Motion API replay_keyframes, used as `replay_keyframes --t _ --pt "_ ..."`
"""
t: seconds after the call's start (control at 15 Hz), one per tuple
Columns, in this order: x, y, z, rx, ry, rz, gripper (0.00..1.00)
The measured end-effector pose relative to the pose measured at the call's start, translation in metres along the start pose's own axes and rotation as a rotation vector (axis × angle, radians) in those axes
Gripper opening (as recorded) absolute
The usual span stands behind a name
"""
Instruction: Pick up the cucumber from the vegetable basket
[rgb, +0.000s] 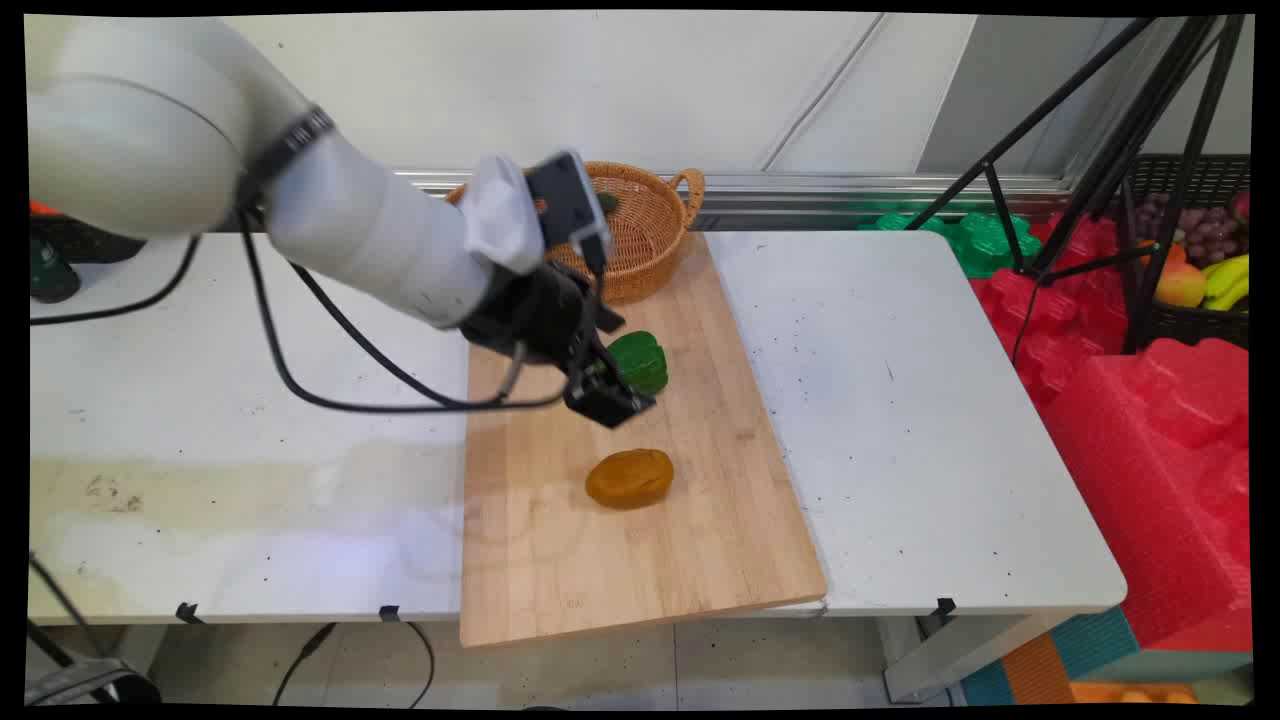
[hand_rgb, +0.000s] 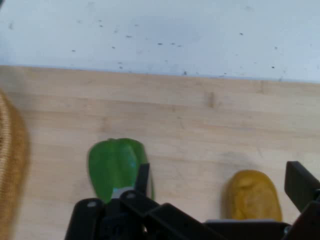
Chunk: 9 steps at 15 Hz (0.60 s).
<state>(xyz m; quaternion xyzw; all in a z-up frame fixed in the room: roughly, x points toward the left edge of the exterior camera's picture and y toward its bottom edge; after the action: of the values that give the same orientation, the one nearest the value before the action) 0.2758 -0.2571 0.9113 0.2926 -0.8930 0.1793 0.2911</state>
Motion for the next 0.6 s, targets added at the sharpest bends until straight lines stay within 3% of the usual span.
replay_keyframes --t 0.6 --pt "-0.006 -0.067 -0.043 0.127 0.052 -0.085 1.00"
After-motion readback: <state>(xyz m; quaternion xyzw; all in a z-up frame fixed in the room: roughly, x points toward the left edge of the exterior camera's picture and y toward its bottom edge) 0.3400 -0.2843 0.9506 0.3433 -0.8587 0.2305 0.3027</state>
